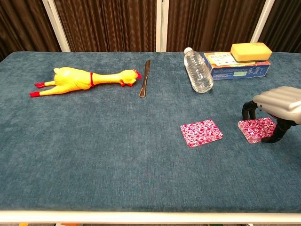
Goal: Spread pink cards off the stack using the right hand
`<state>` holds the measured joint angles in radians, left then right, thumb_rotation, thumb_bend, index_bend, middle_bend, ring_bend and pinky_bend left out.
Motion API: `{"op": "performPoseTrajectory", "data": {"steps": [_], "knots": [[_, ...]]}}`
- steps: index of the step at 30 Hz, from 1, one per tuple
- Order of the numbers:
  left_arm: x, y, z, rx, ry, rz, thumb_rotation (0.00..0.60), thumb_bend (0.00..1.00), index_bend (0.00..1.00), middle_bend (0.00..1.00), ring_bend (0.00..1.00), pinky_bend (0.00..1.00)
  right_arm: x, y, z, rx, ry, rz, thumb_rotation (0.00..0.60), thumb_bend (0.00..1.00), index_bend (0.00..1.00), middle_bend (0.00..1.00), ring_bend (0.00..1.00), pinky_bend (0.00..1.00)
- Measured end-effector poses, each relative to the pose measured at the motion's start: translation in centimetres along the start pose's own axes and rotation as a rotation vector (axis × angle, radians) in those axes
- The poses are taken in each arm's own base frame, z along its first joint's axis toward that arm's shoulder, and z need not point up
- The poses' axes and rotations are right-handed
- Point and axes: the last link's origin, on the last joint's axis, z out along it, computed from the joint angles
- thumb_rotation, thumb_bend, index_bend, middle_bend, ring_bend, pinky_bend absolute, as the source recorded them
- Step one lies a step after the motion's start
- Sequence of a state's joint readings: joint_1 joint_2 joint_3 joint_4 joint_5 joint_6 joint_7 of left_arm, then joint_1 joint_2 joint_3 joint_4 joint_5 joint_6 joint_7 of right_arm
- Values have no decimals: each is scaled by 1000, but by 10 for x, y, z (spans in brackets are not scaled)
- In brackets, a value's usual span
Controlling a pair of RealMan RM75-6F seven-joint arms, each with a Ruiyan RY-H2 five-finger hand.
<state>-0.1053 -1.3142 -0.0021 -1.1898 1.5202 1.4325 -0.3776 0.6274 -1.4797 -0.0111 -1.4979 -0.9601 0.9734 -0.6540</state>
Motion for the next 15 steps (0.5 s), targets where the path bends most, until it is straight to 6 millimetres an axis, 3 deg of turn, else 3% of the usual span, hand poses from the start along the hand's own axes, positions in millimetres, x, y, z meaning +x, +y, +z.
{"op": "performPoseTrajectory", "data": {"steps": [15], "knots": [[-1,-1,0,3,-2,-4,600,31,164,155,63,177,1,1,0,-2,17,5,600,154,432,420,835,914]]}}
